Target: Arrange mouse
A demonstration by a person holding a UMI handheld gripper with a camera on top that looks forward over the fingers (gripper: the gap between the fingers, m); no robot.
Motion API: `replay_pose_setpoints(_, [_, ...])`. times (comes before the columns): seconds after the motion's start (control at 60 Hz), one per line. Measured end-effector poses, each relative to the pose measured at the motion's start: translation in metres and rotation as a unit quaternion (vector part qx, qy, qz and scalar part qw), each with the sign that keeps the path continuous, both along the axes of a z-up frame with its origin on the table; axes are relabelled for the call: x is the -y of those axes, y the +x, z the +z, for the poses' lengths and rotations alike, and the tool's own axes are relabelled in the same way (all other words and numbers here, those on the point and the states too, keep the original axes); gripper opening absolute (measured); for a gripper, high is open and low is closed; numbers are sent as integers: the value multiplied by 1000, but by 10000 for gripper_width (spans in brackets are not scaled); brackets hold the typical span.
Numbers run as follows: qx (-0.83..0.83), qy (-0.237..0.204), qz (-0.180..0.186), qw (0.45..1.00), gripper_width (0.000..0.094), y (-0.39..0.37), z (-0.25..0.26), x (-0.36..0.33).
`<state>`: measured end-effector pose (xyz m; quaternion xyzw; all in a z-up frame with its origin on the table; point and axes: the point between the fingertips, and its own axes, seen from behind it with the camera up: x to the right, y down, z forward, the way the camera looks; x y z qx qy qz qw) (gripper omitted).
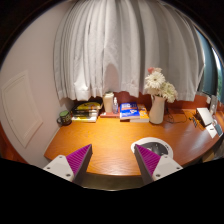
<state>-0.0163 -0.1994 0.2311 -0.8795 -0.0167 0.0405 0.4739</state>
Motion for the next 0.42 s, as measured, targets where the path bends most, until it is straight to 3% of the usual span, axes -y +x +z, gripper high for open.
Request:
replay_pose_setpoints(0.2, [9,12,14,1000,852,-23,18,23])
replay_pose_setpoints(0.417, [12,17,3,1000,851,-25,21,30])
